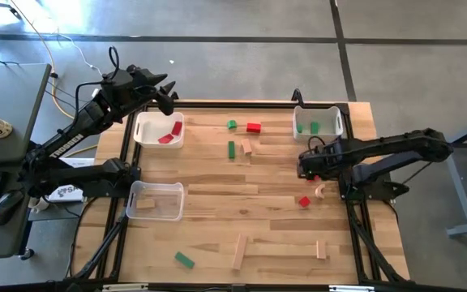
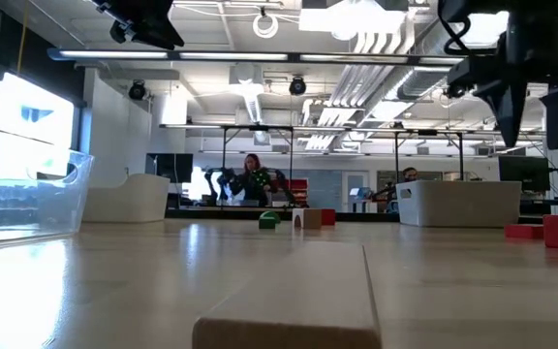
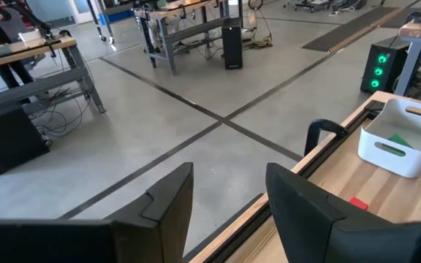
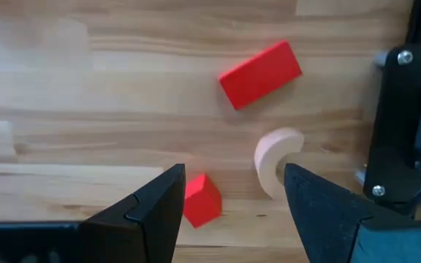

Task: Sort & place blocks by color
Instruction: Put the cream half-circle into the transparent bin

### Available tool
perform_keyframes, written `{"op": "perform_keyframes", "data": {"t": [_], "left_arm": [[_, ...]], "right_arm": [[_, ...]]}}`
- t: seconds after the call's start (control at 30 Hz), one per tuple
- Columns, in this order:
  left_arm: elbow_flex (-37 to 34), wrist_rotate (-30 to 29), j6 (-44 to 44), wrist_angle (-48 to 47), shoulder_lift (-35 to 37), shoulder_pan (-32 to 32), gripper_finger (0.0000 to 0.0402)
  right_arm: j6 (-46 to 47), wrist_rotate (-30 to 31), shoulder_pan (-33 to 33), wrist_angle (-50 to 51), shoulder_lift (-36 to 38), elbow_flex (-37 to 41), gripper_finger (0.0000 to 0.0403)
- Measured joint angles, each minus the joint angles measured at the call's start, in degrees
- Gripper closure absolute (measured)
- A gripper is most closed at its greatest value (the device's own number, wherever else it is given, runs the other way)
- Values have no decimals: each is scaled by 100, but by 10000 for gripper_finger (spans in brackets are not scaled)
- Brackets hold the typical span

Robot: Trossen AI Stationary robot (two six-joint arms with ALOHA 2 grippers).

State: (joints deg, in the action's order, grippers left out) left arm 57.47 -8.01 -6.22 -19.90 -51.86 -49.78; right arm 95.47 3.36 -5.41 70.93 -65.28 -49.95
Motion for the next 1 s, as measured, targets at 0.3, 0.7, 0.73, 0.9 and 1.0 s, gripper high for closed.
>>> {"op": "perform_keyframes", "data": {"t": [0.3,0.7,0.73,0.9,1.0], "left_arm": [[0,0,7,2,0,-2,241],[0,-2,17,4,0,-2,241],[0,-2,17,4,0,-2,241],[0,-4,17,6,0,0,241],[-2,-4,20,6,0,0,241]], "right_arm": [[365,-479,-526,-779,-2,858,183],[425,-514,-526,-932,-27,1158,183],[427,-517,-526,-885,-69,1158,183],[383,-585,-526,-903,-469,1158,183],[323,-694,-526,-1018,-795,1158,183]]}}
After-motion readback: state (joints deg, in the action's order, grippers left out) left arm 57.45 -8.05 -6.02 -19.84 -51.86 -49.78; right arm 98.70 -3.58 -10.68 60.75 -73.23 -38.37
